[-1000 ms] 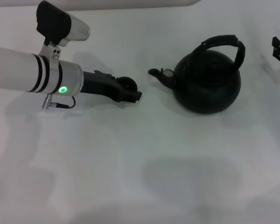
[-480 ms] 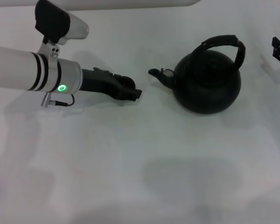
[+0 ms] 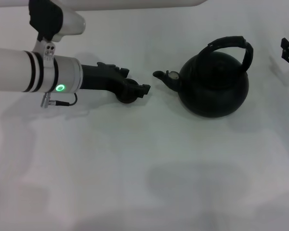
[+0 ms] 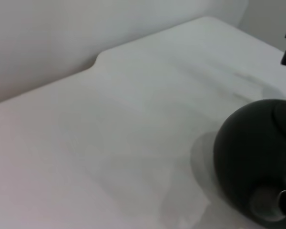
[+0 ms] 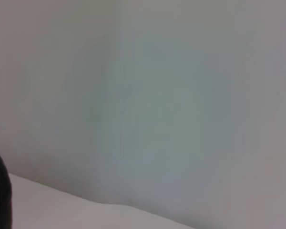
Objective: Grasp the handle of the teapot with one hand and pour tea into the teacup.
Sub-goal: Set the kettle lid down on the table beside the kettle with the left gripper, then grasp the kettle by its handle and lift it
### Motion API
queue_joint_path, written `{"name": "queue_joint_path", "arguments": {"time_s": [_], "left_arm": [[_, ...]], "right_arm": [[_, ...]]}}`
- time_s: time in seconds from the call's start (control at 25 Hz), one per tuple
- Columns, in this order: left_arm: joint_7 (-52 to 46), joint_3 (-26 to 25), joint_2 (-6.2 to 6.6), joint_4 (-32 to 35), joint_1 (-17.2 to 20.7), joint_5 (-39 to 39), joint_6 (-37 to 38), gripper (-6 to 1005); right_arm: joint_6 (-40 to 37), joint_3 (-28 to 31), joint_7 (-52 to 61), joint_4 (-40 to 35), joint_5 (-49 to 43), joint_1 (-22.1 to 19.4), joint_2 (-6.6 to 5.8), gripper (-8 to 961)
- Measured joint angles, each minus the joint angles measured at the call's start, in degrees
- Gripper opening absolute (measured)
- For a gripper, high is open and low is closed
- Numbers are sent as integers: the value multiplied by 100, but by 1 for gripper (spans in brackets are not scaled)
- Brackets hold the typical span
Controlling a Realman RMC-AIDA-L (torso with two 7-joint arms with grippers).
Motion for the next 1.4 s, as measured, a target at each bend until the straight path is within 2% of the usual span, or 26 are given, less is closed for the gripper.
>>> {"name": "queue_joint_path", "arguments": {"time_s": [0.28, 0.48, 0.64, 0.8, 0.88, 0.96, 1.12, 1.24, 1.4], "left_arm": [[139, 5, 18, -821, 632, -213, -150, 871], [591, -104, 32, -1471, 1414, -467, -210, 871], [1407, -349, 31, -1673, 2001, -1206, -274, 868], [2547, -826, 31, -1465, 2456, -2249, -648, 865], [2891, -1025, 31, -1285, 2571, -2559, -778, 864], [3171, -1211, 30, -1074, 2636, -2722, -924, 863], [4001, -1495, 9, -593, 2715, -3055, -1343, 862], [4831, -1530, 19, -114, 2756, -3616, -1667, 862], [5724, -1697, 29, 369, 2856, -4148, -1965, 861]], "right_arm": [[34, 0, 1, 24, -3, -34, -3, 855], [210, -1, 11, 131, -30, -194, -25, 856], [224, -274, 263, 647, -87, -534, -75, 856], [-129, -800, 1305, 1698, -613, -1015, -266, 856], [-377, -840, 1930, 2493, -1225, -1369, -310, 855], [-712, -834, 2418, 3283, -1811, -1714, -265, 855], [-1680, -959, 3535, 5067, -3493, -2415, -11, 855], [-2239, -1406, 4337, 5839, -4215, -2730, -15, 855], [-2493, -1730, 4948, 6359, -4817, -2929, -21, 856]]}}
